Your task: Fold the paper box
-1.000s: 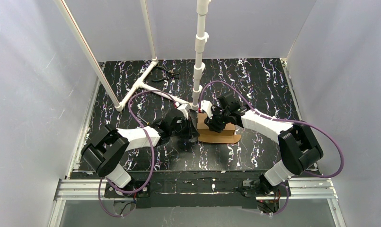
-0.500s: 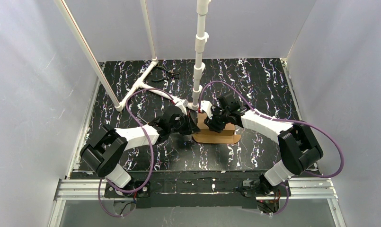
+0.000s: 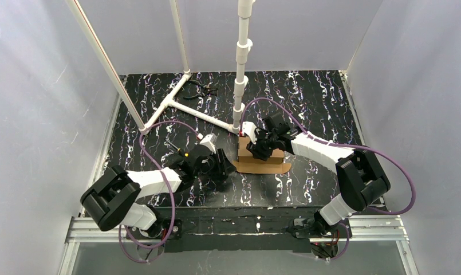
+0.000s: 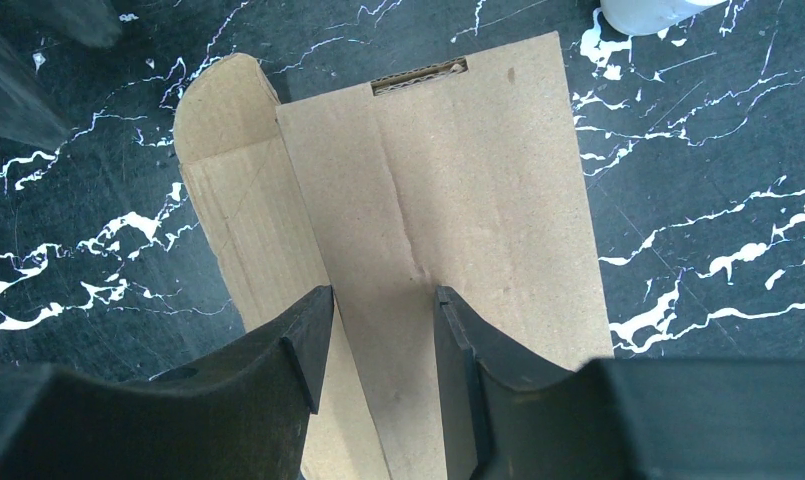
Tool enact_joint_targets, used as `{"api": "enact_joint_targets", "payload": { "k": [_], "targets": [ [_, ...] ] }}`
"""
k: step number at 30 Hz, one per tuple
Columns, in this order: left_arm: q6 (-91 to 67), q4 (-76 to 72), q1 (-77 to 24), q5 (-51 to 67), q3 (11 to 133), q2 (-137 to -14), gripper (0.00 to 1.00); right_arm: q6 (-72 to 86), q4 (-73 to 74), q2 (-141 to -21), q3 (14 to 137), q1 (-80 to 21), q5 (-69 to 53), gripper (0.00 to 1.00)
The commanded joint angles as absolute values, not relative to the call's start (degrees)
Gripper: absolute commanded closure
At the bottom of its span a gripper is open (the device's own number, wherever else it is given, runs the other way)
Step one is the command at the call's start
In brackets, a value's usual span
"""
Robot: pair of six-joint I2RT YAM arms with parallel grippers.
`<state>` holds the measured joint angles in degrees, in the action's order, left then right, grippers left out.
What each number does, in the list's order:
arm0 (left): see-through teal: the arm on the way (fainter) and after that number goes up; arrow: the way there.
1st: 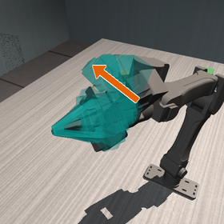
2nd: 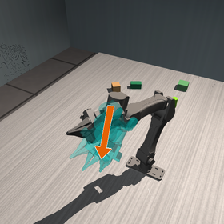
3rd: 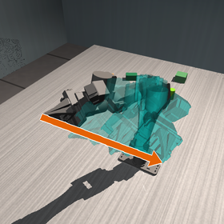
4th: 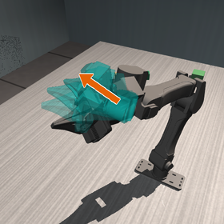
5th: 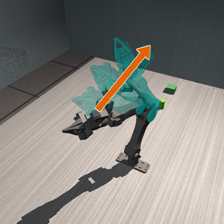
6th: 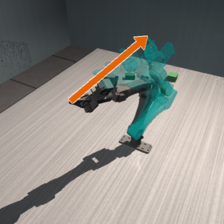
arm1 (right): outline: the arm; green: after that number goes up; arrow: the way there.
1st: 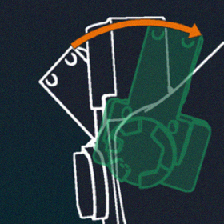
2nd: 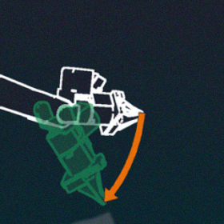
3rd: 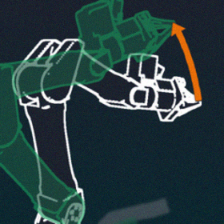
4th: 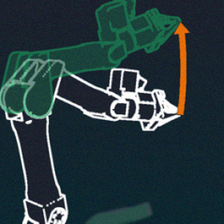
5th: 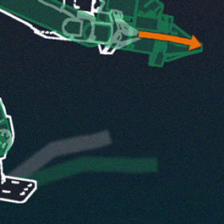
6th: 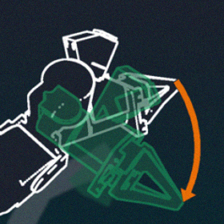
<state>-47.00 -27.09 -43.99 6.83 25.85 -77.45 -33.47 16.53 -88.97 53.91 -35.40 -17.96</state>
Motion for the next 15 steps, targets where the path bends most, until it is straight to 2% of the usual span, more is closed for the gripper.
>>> {"api": "enact_joint_targets", "payload": {
  "k": [1,6,12,15],
  "targets": [
    [-48.7,-30.5,-46.0,2.4,26.9,-81.3,0.55,-32.7,25.6,-93.9,50.8,-36.2,-17.3,0.50],
    [-50.2,-30.7,-47.1,-1.1,28.7,-85.4,0.57,-32.8,25.7,-94.0,50.9,-36.2,-17.4,0.51],
    [-51.4,-30.8,-47.7,-1.9,30.2,-87.9,0.69,-32.8,25.7,-93.9,50.9,-36.2,-17.5,0.50],
    [-51.7,-30.9,-48.1,-2.3,31.0,-88.4,0.71,-32.8,25.7,-93.9,50.9,-36.2,-17.4,0.50]
  ]
}}
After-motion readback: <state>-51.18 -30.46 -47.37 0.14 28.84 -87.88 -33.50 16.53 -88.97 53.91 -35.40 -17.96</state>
